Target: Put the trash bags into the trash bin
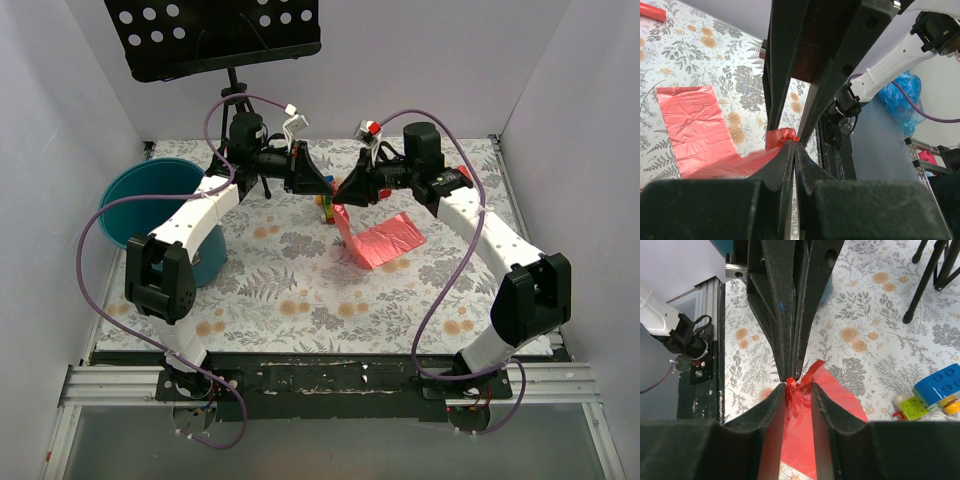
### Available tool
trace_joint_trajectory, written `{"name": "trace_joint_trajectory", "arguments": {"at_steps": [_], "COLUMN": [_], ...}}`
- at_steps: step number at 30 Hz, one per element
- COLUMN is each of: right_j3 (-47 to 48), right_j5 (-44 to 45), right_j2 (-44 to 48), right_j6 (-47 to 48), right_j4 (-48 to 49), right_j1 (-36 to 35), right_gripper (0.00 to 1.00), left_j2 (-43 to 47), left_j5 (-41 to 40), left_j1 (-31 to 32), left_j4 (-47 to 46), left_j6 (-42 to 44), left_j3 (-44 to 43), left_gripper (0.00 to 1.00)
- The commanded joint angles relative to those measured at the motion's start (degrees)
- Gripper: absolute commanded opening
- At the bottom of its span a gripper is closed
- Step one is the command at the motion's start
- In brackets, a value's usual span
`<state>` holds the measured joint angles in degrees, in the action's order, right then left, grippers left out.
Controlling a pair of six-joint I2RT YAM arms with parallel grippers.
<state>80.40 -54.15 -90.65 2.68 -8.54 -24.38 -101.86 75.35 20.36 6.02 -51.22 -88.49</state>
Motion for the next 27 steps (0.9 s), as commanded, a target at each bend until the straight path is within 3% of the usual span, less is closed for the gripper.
{"name": "trace_joint_trajectory", "arguments": {"at_steps": [1,2,4,17,23,25,27], "right_j3": [3.36,3.27,3.18,-3.05,-2.53,-2.09,-1.39], "right_j5": [-1.92,-2.62,-2.89,-2.45,-2.1,-2.01,-2.36], "right_j2": [-0.4,-0.4,-0.23,6.71,6.02,5.14,4.26], "right_j6": [-1.36,-1.36,-1.45,1.28,0.4,0.14,-0.13], "right_j4": [4.05,4.4,4.58,1.33,1.77,1.59,1.42], "right_j1": [-0.49,-0.49,-0.49,1.79,1.79,1.79,1.71], "right_gripper": [0.2,0.08,0.02,0.01,0.01,0.03,0.08], "left_j2": [4.92,4.92,5.1,5.27,4.31,4.65,5.01], "left_j5": [1.81,1.82,1.38,-1.52,0.84,0.68,-0.29], "left_j1": [-0.32,-0.32,-0.32,-1.11,-1.02,-0.76,-0.06], "left_j4": [-1.36,-1.54,-1.1,2.94,-0.99,-5.21,-7.85], "left_j6": [-0.46,-0.46,-0.02,4.38,0.61,-3.17,-4.58], "left_j3": [0.86,1.03,1.12,0.6,0.51,1.03,1.47], "left_gripper": [0.0,0.0,0.0,0.0,0.0,0.19,0.31]}}
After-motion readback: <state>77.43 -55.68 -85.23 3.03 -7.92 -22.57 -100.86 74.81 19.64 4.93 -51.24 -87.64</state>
